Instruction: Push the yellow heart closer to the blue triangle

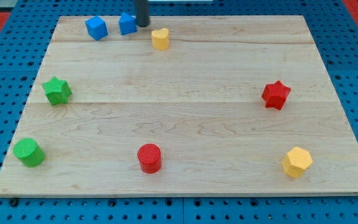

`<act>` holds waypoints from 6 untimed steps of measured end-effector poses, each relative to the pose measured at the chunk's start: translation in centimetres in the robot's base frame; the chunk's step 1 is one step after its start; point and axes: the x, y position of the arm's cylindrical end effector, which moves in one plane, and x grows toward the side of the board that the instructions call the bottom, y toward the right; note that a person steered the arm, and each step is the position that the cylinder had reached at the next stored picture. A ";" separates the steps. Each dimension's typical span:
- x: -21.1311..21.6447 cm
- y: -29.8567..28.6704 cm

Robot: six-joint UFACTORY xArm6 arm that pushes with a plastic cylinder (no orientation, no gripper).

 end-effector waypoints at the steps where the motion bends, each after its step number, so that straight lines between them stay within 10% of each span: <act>1: 2.3 -5.3; 4: 4.1 11.3; 6: 7.4 7.9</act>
